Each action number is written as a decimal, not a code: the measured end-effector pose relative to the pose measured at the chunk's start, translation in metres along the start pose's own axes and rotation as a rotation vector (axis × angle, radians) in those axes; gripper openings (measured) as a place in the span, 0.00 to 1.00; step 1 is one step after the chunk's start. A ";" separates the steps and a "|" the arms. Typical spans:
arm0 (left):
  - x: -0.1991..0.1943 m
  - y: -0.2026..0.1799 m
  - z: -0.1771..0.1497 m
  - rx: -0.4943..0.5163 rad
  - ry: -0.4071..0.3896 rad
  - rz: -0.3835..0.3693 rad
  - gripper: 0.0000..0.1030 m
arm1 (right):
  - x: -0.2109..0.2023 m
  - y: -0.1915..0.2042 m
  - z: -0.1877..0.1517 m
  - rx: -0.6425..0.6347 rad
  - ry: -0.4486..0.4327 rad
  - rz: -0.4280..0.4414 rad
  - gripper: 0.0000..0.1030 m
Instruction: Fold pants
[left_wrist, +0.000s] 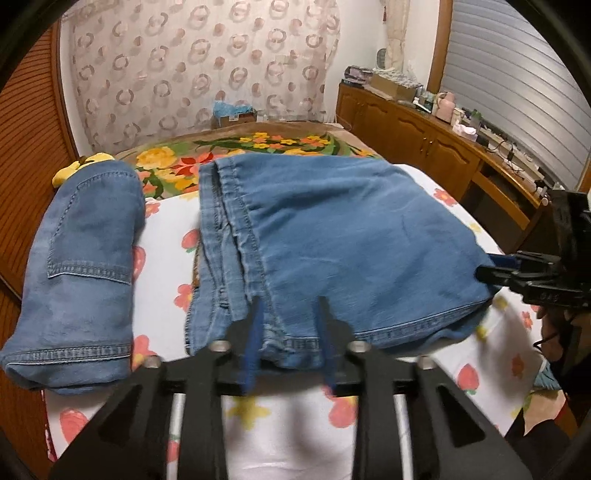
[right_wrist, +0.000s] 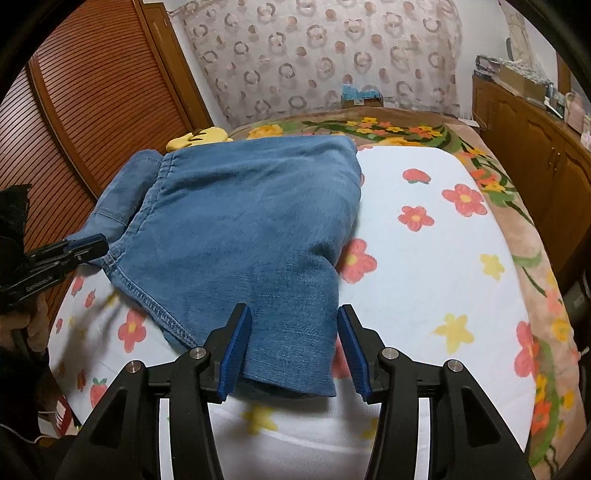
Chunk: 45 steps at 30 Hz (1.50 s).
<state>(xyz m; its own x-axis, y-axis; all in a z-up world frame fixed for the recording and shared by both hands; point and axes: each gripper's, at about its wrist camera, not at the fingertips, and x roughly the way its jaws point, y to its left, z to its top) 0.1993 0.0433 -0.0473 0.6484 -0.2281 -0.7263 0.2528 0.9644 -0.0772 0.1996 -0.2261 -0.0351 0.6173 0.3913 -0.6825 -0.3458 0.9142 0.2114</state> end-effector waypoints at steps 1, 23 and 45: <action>0.000 -0.003 0.000 0.005 -0.005 -0.008 0.46 | 0.001 -0.001 0.000 0.004 0.003 0.000 0.50; 0.050 -0.050 -0.009 0.071 0.074 -0.060 0.50 | 0.016 -0.004 -0.011 0.055 0.033 0.029 0.52; 0.006 -0.002 0.000 -0.016 -0.011 -0.061 0.52 | -0.008 0.021 0.042 0.036 -0.133 0.142 0.19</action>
<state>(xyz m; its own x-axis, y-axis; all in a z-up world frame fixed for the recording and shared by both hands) 0.2029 0.0403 -0.0512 0.6399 -0.2881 -0.7124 0.2807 0.9506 -0.1323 0.2175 -0.2060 0.0043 0.6524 0.5253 -0.5463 -0.4125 0.8508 0.3255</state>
